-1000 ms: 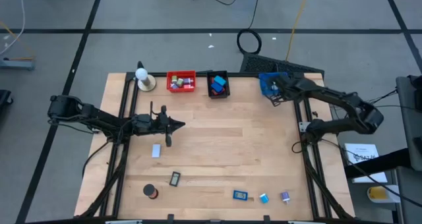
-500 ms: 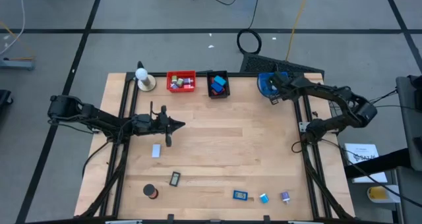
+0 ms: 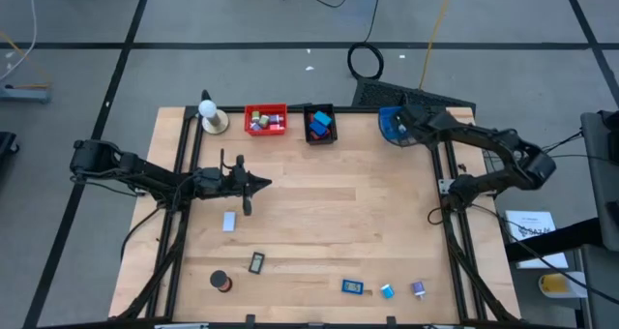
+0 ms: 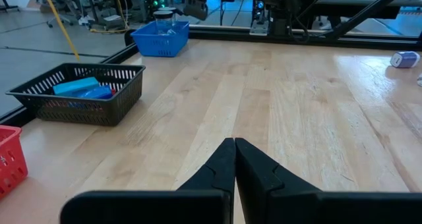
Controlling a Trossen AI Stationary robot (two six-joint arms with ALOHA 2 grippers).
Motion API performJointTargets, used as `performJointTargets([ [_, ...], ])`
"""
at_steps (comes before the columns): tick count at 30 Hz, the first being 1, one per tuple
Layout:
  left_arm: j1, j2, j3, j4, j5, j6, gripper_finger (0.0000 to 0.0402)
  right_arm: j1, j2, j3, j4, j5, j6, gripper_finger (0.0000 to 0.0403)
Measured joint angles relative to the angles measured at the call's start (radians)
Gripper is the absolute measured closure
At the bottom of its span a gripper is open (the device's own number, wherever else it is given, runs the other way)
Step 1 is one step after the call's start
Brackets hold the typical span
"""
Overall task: Pick & Place Office items
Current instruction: Adjust the orange hourglass in the red bin, then put the white digital timer into the black bin
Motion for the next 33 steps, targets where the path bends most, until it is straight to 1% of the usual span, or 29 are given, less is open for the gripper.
performJointTargets([
  [3,0.0,0.0,0.0,0.0,0.0,0.0,0.0398,0.004,-0.017,0.0,0.032,0.014,-0.022,0.0399],
  [9,0.0,0.0,0.0,0.0,0.0,-0.001,0.0385,0.0,-0.032,0.0,0.126,0.009,-0.062,0.0399],
  [13,0.0,0.0,0.0,0.0,0.0,0.0,0.0397,-0.016,-0.033,0.0,0.191,0.006,-0.088,0.0399],
  [19,0.0,0.0,0.0,0.0,0.0,0.0,0.0385,-0.033,-0.033,0.0,0.234,0.004,-0.131,0.0399],
  [22,0.0,0.0,0.0,0.0,0.0,0.0,0.039,-0.031,-0.048,0.0,0.236,0.006,-0.172,0.0399],
  [25,0.0,0.0,0.0,0.0,0.0,0.0,0.0398,-0.008,-0.108,0.0,0.226,0.011,-0.192,0.0399],
  [29,0.0,0.0,0.0,0.0,0.001,-0.004,0.0384,0.05,-0.243,0.0,0.206,0.004,-0.201,0.0399],
  [30,0.0,0.0,0.0,0.0,0.01,-0.005,0.038,0.071,-0.279,0.0,0.197,-0.01,-0.196,0.0399],
  [33,0.0,0.0,0.0,0.0,0.037,-0.003,0.0377,0.151,-0.367,-0.013,0.218,-0.119,-0.158,0.0399],
])
